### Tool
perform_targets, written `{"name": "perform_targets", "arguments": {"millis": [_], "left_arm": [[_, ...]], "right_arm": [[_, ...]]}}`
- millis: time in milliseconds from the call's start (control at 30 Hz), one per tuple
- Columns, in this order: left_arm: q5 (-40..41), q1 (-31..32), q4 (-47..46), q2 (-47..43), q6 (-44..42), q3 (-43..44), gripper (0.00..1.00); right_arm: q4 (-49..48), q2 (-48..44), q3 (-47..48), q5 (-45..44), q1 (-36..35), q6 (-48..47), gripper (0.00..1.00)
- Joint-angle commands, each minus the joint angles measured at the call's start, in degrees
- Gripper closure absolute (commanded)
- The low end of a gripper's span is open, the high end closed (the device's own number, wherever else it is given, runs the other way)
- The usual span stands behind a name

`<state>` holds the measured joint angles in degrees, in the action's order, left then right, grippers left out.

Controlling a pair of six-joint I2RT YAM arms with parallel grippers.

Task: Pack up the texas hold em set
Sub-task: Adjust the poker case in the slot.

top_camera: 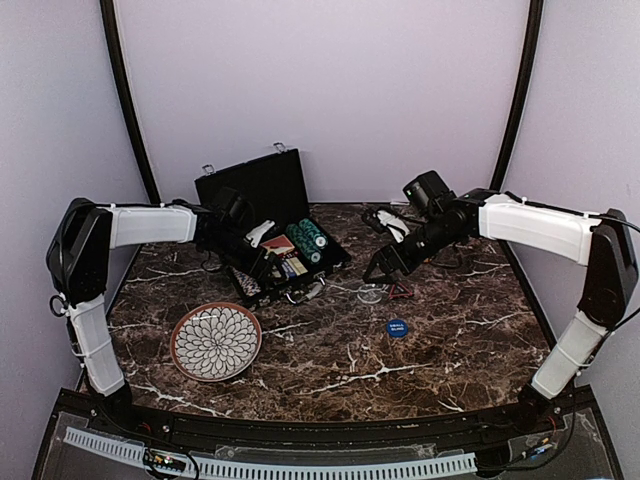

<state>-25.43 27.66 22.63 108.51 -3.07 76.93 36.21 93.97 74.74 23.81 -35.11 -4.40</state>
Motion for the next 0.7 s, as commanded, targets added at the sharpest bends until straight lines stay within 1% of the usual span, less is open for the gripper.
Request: {"name": "perform_targets", "arguments": {"millis": [0,667], "left_arm": [[-2.8,0.3,0.3,-0.9,2.8,0.2,0.24],[-1.4,0.6,-0.1,6.6,4.5,7.2,0.27]], "right_arm": [[-1.1,0.6,-0.2,0.6,0.3,-0.1,0.18],[-1.0,-0.1,-0.8,0.1,0.3,0.2,0.17]]}}
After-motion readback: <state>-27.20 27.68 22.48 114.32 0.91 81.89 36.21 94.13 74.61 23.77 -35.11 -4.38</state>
